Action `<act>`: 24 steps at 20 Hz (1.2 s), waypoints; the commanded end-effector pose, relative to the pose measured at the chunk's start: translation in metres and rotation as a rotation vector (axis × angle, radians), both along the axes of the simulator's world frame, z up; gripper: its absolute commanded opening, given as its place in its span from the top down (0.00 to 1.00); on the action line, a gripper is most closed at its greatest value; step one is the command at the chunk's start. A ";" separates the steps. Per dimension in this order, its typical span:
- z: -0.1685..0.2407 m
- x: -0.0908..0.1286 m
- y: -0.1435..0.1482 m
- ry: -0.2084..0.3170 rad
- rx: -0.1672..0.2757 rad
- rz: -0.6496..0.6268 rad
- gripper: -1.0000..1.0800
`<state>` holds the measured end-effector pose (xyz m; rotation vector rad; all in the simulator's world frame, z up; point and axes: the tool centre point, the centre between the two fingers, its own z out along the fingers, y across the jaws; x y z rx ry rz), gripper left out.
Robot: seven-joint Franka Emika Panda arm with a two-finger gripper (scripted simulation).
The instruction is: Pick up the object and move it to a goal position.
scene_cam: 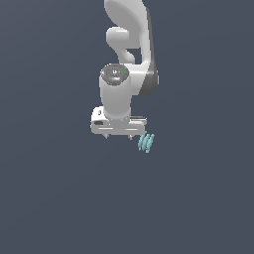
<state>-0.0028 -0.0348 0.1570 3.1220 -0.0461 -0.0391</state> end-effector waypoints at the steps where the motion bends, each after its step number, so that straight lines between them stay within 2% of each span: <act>1: 0.000 0.000 0.000 0.000 0.000 0.000 0.04; 11: -0.005 0.003 0.015 -0.004 0.029 0.027 0.04; 17: -0.006 0.002 0.016 -0.004 0.028 0.020 0.04; 24: -0.009 -0.001 0.030 -0.006 0.025 -0.026 0.04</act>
